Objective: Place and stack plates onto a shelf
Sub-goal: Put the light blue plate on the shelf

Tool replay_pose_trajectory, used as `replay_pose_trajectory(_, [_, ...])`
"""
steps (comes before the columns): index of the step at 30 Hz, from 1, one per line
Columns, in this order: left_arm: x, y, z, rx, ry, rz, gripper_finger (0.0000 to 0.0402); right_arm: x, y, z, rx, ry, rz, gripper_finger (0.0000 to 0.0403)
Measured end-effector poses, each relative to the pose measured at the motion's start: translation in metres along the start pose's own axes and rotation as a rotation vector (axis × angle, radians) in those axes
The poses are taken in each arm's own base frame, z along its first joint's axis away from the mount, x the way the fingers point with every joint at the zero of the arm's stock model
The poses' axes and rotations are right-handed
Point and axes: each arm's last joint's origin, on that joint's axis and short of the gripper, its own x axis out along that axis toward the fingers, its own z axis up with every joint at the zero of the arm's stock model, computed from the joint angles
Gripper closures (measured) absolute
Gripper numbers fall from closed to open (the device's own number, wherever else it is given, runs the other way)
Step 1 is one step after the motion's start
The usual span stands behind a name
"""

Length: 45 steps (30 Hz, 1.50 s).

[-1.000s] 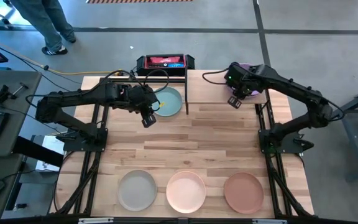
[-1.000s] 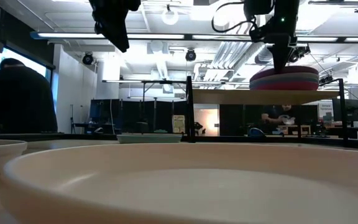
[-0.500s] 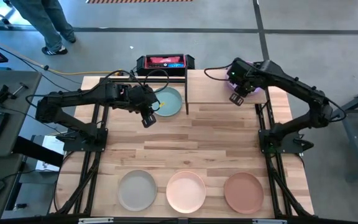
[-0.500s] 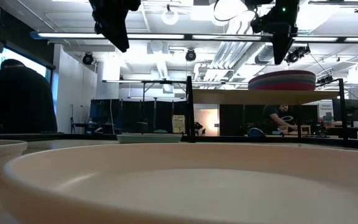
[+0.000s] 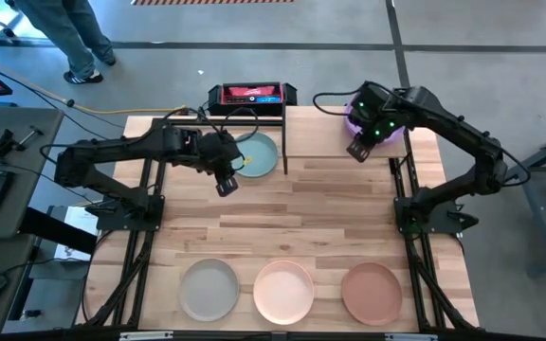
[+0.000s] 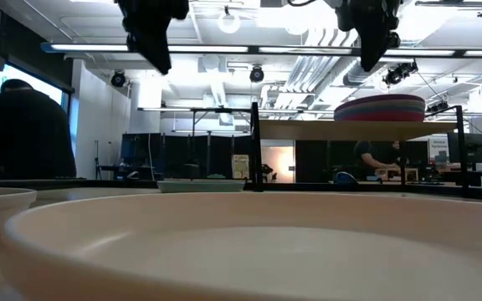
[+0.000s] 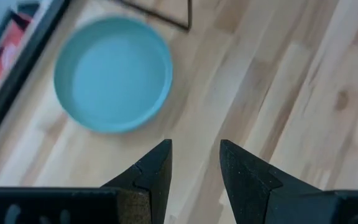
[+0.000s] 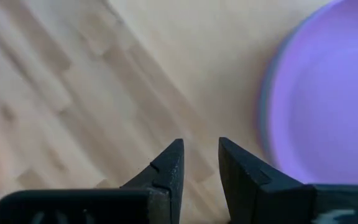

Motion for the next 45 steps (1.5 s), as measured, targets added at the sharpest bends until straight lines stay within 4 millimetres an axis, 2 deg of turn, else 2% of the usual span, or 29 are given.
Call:
replay_pose_trajectory(4, [0.016, 0.000, -0.012, 0.014, 0.061, 0.027, 0.0277, 0.000, 0.005, -0.002, -0.009, 0.025, 0.066, 0.0324])
replay_pose_trajectory(8, [0.029, 0.000, -0.017, 0.070, 0.051, 0.053, 0.0277, 0.000, 0.013, -0.004, -0.042, 0.036, 0.083, 0.0324])
replay_pose_trajectory(14, [0.048, 0.000, -0.026, 0.291, 0.047, 0.060, 0.0278, 0.000, 0.025, -0.007, -0.070, 0.045, 0.099, 0.0324])
replay_pose_trajectory(18, [0.060, 0.001, -0.031, 0.375, 0.050, 0.054, 0.0278, -0.001, 0.033, -0.009, -0.093, 0.049, 0.109, 0.0324])
replay_pose_trajectory(27, [0.078, 0.003, -0.020, 0.539, 0.008, 0.077, 0.0278, -0.001, 0.044, -0.012, -0.116, 0.048, 0.125, 0.0324])
replay_pose_trajectory(39, [0.134, 0.011, -0.019, 0.636, 0.169, 0.066, 0.0277, -0.001, 0.045, -0.011, -0.073, 0.042, 0.127, 0.0324])
replay_pose_trajectory(45, [0.159, 0.020, -0.022, 0.623, 0.247, 0.058, 0.0277, -0.001, 0.045, -0.011, -0.067, 0.043, 0.127, 0.0324])
